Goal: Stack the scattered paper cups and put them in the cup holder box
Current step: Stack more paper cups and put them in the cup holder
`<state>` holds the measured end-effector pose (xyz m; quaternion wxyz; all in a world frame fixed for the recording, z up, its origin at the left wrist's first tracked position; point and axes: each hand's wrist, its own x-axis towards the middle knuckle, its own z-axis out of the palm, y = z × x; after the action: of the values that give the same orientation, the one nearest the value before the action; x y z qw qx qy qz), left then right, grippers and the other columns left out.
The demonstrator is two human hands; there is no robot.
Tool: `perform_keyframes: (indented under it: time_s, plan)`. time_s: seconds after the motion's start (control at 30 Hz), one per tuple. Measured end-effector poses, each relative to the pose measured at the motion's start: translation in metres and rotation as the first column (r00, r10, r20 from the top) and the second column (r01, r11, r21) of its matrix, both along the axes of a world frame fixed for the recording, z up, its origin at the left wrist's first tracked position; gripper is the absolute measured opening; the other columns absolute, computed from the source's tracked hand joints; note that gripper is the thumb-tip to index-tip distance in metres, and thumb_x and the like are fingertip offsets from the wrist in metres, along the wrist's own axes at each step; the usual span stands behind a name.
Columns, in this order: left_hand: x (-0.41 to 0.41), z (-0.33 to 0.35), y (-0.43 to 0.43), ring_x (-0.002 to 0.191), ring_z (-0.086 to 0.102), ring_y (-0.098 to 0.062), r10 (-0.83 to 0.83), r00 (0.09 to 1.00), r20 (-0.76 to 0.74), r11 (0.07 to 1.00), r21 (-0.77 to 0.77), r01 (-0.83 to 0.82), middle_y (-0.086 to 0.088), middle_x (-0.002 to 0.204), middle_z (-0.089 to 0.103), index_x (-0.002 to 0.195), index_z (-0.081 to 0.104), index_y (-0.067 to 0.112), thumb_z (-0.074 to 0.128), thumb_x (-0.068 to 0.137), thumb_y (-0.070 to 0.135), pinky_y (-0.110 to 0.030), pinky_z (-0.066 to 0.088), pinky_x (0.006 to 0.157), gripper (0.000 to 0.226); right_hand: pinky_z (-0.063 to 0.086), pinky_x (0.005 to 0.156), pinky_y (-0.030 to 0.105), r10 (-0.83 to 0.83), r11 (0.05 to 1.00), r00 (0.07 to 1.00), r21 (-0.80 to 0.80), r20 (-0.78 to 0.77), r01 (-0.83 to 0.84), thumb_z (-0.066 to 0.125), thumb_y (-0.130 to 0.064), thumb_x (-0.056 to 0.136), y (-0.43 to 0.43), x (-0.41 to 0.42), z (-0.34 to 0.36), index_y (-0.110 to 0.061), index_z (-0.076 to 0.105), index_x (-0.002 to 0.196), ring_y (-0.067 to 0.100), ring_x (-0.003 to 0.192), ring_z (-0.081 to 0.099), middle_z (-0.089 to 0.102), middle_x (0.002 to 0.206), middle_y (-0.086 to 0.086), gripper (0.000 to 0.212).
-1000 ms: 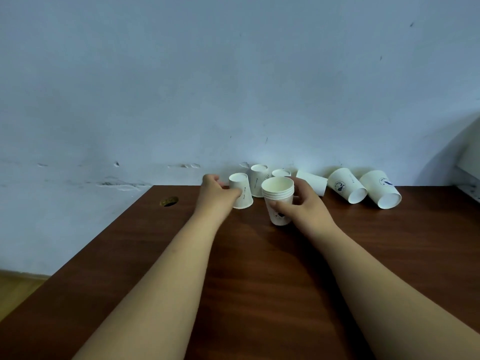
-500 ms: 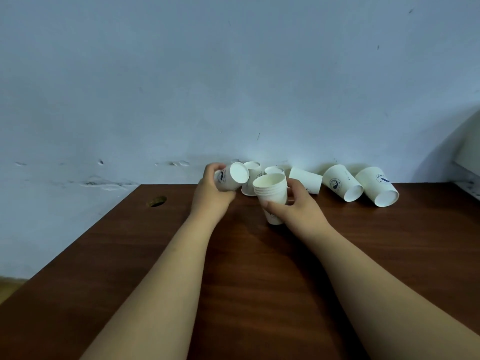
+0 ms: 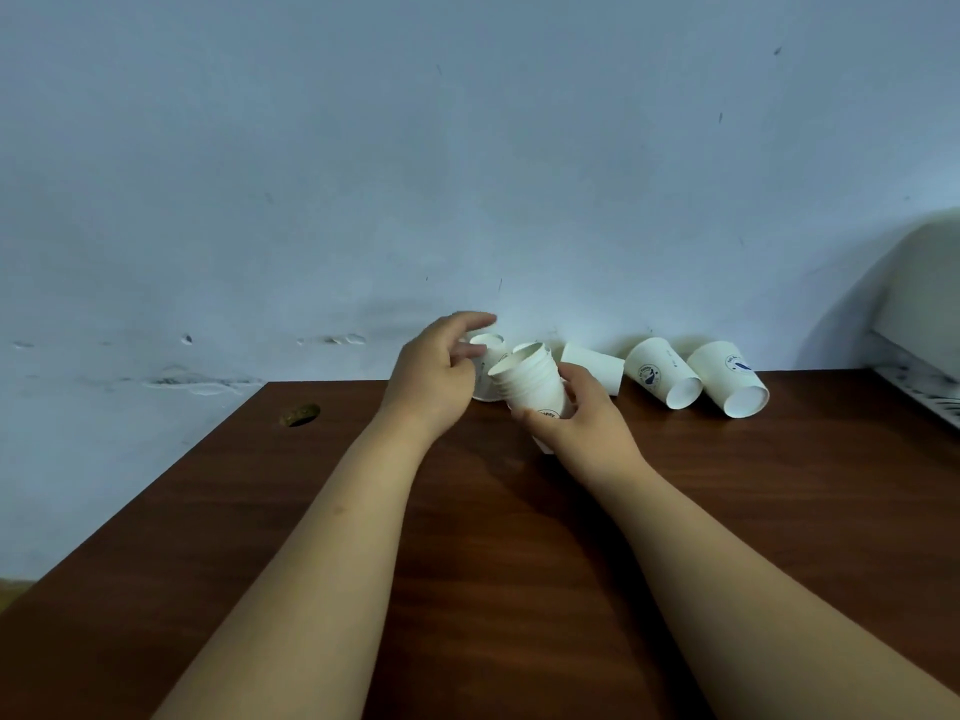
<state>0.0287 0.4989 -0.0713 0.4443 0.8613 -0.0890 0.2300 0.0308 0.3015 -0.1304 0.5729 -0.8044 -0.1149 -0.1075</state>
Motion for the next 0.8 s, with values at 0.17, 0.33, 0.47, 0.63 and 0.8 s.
perform_keyframes:
  time_s: [0.17,0.33,0.47,0.63,0.8]
  plan:
    - [-0.002,-0.011,-0.016,0.132,0.060,0.004,-0.135,0.990,-0.024,0.989,0.064,0.137,0.014,0.142,0.072,0.119,0.085,0.031,0.050,0.098,-0.007,-0.024,0.046,0.118,0.056,0.050,0.083,0.021,-0.052,0.998,0.999,0.042,0.013,0.051,0.088,-0.034,0.085,-0.005,-0.006,0.005,-0.032,0.064,0.129,0.002,0.109,0.067,0.070,0.121,-0.013,0.050]
    - [-0.013,-0.002,-0.049,0.134,0.056,0.010,-0.204,0.979,-0.020,0.978,-0.047,0.203,0.023,0.138,0.069,0.120,0.081,0.046,0.045,0.102,-0.007,-0.015,0.039,0.119,0.067,0.060,0.086,0.033,-0.074,0.994,0.995,0.073,-0.061,0.079,0.088,-0.035,0.083,-0.035,-0.022,0.025,-0.040,0.068,0.116,0.009,0.097,0.075,0.077,0.103,-0.012,0.039]
    - [-0.019,0.002,-0.101,0.124,0.067,0.005,-0.163,0.982,-0.098,0.950,-0.282,0.130,0.018,0.127,0.076,0.120,0.076,0.037,0.043,0.098,-0.002,-0.022,0.056,0.100,0.056,0.055,0.079,0.025,-0.153,0.988,0.987,-0.010,-0.049,0.153,0.087,-0.044,0.084,-0.099,-0.049,0.049,-0.034,0.066,0.126,-0.001,0.092,0.070,0.075,0.105,-0.014,0.048]
    - [-0.035,-0.011,-0.190,0.107,0.074,-0.005,-0.227,0.938,-0.261,0.963,-0.203,0.176,0.016,0.111,0.079,0.103,0.074,0.036,0.053,0.093,0.012,-0.030,0.056,0.098,0.033,0.047,0.072,0.016,-0.336,0.940,0.942,-0.067,-0.016,0.334,0.088,-0.042,0.085,-0.189,-0.085,0.073,-0.032,0.062,0.130,-0.005,0.094,0.065,0.070,0.108,-0.016,0.053]
    - [-0.056,-0.018,-0.291,0.097,0.075,-0.014,-0.348,0.863,-0.366,0.935,-0.069,0.348,0.008,0.104,0.081,0.096,0.072,0.041,0.054,0.095,0.016,-0.025,0.053,0.075,0.032,0.046,0.077,0.028,-0.518,0.850,0.855,-0.093,0.028,0.518,0.087,-0.040,0.086,-0.283,-0.112,0.093,-0.021,0.058,0.132,0.015,0.102,0.065,0.067,0.111,-0.006,0.057]
